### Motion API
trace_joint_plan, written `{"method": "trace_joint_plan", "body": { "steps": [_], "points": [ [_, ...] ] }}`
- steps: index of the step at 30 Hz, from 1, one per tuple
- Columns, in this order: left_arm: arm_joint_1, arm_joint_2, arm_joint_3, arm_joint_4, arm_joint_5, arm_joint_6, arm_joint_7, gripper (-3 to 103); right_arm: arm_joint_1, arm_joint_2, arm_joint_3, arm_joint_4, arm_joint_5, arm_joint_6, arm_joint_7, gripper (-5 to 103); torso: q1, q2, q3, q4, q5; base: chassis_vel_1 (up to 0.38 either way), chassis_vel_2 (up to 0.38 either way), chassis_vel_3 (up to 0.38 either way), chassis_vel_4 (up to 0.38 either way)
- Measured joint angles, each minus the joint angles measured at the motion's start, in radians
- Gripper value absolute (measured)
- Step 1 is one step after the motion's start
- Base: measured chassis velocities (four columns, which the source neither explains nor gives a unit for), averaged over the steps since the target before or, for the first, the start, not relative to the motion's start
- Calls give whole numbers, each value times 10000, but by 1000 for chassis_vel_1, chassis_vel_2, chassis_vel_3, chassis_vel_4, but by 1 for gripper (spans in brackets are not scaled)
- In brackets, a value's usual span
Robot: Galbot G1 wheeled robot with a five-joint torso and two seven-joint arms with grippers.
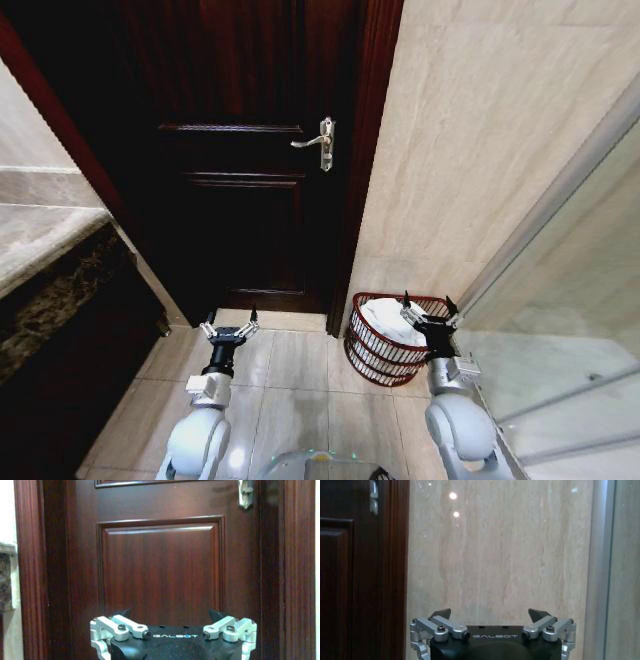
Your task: Discard the used towel into the hamper.
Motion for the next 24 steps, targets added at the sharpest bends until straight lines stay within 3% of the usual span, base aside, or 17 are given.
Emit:
{"method": "trace_joint_plan", "body": {
  "steps": [3,6,12,15,24],
  "points": [
    [27,-63,-42,-11,-16,21,-60,100,-29,56,96,108,-12,-236,93,100,47,111,66,1,1,0,0,0,0],
    [162,-36,-41,-557,-147,498,-310,100,-276,198,465,568,104,-636,-41,100,122,293,165,0,1,0,0,0,0],
    [160,-136,-6,-967,-147,921,-655,100,-829,511,637,832,41,-357,-118,100,194,488,292,1,0,0,0,0,0],
    [176,-127,-1,-1294,-145,1075,-685,100,-1362,814,1011,1299,-43,-527,-678,100,254,669,410,-1,0,0,0,0,0],
    [114,37,-289,-1755,-67,1602,-650,100,-1568,732,1434,1715,385,-823,-758,100,401,1004,598,0,1,0,0,0,0]
  ]
}}
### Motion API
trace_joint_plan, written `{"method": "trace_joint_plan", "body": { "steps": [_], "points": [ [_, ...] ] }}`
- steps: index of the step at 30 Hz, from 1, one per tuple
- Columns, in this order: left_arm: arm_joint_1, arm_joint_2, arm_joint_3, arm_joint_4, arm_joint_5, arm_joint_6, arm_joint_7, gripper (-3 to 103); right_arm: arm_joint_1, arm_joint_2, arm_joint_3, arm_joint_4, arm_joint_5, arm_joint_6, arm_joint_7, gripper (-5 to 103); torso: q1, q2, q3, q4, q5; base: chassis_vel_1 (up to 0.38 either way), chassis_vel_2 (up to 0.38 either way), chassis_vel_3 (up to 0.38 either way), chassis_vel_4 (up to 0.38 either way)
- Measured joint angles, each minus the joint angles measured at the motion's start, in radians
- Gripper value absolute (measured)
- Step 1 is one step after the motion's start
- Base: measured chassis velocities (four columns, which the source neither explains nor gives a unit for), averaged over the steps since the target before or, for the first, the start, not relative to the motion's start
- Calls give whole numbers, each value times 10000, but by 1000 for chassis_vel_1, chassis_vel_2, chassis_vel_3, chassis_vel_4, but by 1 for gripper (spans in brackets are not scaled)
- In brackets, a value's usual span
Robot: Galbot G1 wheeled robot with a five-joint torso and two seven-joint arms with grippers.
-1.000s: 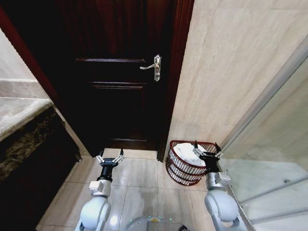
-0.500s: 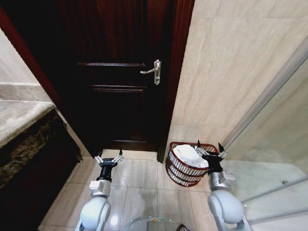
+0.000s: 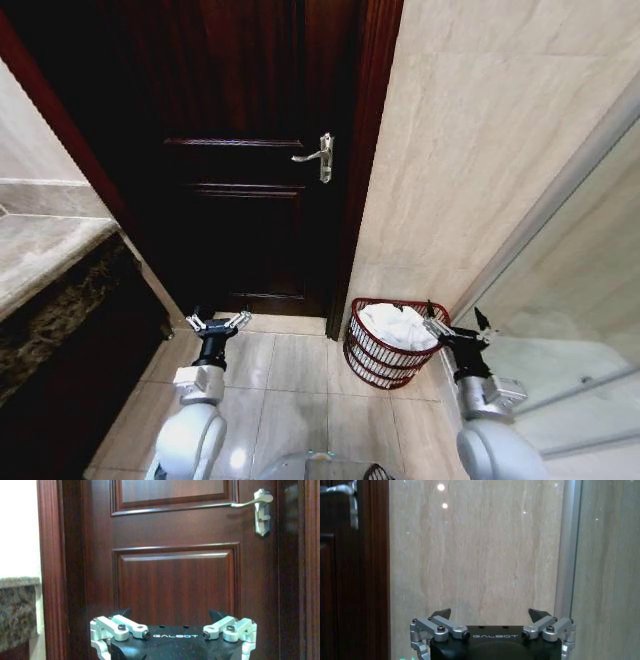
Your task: Discard the used towel into the hamper.
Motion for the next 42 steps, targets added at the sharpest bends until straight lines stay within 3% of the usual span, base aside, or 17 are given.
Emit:
{"method": "trace_joint_plan", "body": {
  "steps": [8,16,42],
  "points": [
    [-116,-154,-108,-17,232,39,6,100,209,-4,-7,109,-157,-157,-175,100,152,380,229,0,-1,0,0,0,0],
    [-330,-128,-607,112,-89,203,84,100,191,31,284,16,-197,-116,-454,100,296,737,442,0,-1,0,0,0,0],
    [-129,-201,-808,-66,-233,148,82,100,364,-24,-96,211,-172,-367,-301,100,774,1845,1072,0,-1,0,0,0,0]
  ]
}}
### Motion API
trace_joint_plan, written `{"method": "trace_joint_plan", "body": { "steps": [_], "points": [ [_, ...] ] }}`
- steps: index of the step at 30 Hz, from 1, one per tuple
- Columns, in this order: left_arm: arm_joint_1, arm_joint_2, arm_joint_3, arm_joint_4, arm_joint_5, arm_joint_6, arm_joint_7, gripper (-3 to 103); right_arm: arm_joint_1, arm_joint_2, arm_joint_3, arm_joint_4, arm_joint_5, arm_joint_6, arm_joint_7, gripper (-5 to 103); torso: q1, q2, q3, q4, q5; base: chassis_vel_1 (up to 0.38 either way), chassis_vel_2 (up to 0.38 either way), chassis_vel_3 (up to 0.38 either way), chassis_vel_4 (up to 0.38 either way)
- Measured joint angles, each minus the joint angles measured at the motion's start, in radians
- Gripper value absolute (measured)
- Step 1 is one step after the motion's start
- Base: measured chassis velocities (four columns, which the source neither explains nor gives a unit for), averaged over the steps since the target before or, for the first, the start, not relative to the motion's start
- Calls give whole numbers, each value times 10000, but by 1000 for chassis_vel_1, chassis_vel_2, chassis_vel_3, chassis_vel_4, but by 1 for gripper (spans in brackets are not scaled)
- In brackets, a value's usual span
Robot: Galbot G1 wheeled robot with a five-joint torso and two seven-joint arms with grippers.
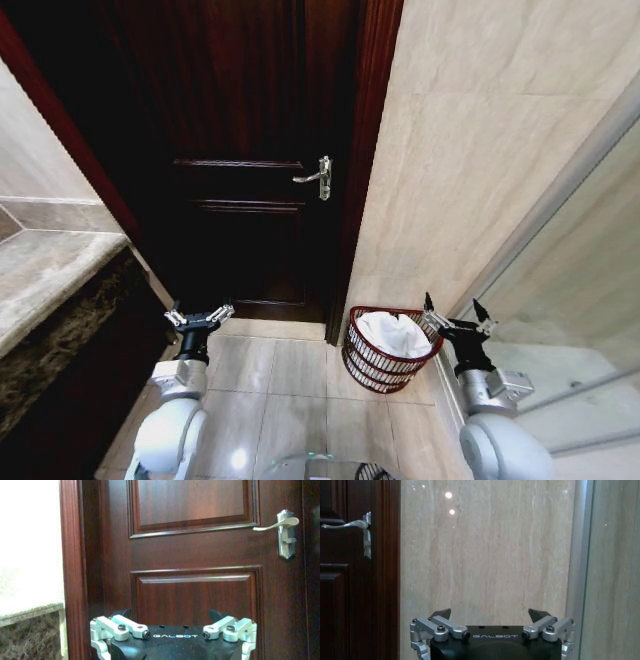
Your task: Discard the used towel into the hamper.
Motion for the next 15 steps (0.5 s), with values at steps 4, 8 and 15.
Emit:
{"method": "trace_joint_plan", "body": {
  "steps": [4,8,15],
  "points": [
    [30,1,-14,0,5,-32,-2,100,18,-6,24,-22,15,0,22,100,80,179,98,0,0,0,0,0,0],
    [37,8,-24,0,9,-45,-2,100,17,1,26,-30,20,3,24,100,149,351,203,1,0,0,0,0,0],
    [32,26,-17,1,12,-91,1,100,54,7,-1,-42,20,5,40,100,287,651,365,0,0,0,0,0,0]
  ]
}}
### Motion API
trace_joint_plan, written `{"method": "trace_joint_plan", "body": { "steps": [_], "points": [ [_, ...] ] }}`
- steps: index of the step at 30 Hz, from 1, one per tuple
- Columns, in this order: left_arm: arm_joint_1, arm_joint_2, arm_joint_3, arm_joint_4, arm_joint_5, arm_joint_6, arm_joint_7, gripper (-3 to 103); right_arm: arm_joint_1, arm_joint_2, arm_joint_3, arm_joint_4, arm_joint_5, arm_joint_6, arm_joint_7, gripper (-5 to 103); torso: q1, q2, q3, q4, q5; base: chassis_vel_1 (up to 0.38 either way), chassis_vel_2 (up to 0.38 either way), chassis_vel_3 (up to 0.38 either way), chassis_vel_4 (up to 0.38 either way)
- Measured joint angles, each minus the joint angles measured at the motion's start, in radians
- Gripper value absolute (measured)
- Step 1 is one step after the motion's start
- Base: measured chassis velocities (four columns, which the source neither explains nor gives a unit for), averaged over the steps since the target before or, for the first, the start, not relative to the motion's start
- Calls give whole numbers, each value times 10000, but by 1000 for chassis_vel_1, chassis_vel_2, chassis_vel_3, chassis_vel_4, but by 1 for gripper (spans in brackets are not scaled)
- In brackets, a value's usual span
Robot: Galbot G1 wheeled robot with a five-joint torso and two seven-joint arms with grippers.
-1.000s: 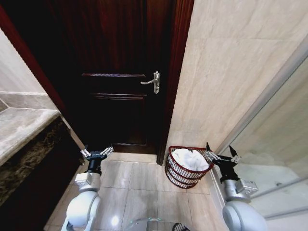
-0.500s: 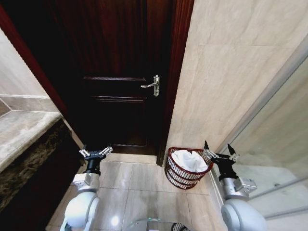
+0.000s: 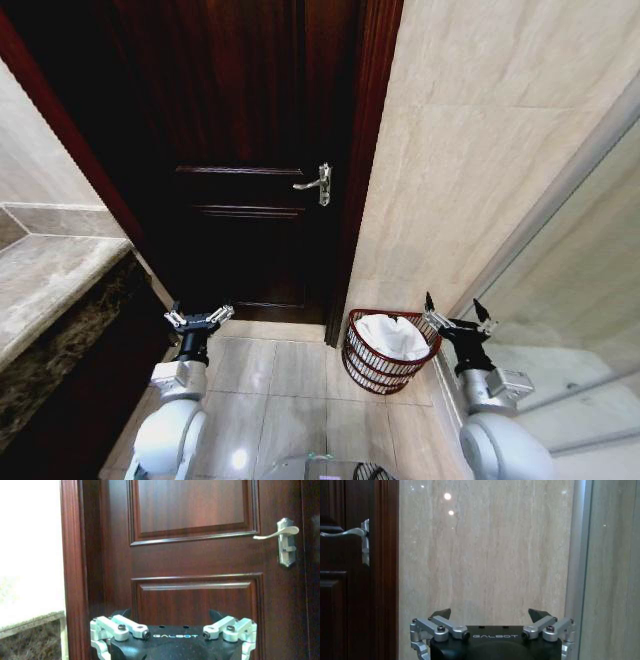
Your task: Discard the used towel into the hamper.
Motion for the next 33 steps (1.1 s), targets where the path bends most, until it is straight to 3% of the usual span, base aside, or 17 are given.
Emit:
{"method": "trace_joint_plan", "body": {
  "steps": [33],
  "points": [
    [8,80,-53,126,-121,-145,74,100,52,-15,-168,-7,-64,-22,67,100,704,1593,890,0,0,0,0,0,0]
  ]
}}
